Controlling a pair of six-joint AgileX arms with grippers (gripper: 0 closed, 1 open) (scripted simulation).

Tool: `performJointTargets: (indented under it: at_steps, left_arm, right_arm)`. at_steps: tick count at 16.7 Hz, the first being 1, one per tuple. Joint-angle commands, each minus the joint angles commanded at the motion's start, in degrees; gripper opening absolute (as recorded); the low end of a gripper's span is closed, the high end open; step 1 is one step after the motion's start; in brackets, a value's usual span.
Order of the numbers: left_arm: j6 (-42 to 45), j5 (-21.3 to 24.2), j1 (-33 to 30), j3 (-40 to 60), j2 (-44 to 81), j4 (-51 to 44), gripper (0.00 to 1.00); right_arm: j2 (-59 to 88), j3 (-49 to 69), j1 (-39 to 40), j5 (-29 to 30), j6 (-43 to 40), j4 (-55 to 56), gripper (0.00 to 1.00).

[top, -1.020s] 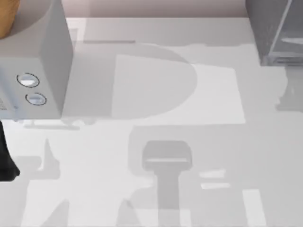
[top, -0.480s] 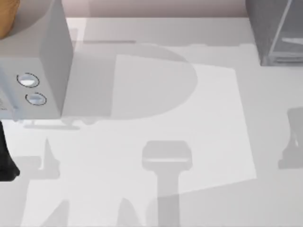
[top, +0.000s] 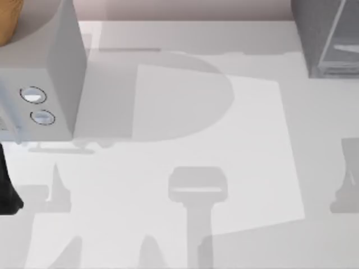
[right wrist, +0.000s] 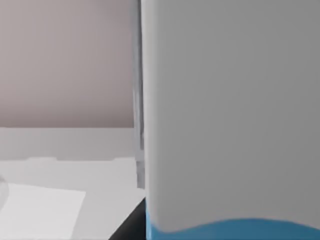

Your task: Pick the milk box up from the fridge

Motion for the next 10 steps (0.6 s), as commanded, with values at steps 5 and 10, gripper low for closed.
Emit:
performJointTargets:
  at_steps: [5,10]
  left_arm:
    - [0.0,0.0,0.0,0.0,0.0,0.0,1.0]
    - [0.0,0.0,0.0,0.0,0.0,0.0,1.0]
  right_arm:
    - [2.0,0.67,0.89,-0.05,0.15,1.76,0.0]
    - [16.95,5.03,8.48,0.57,0.34,14.36,0.0]
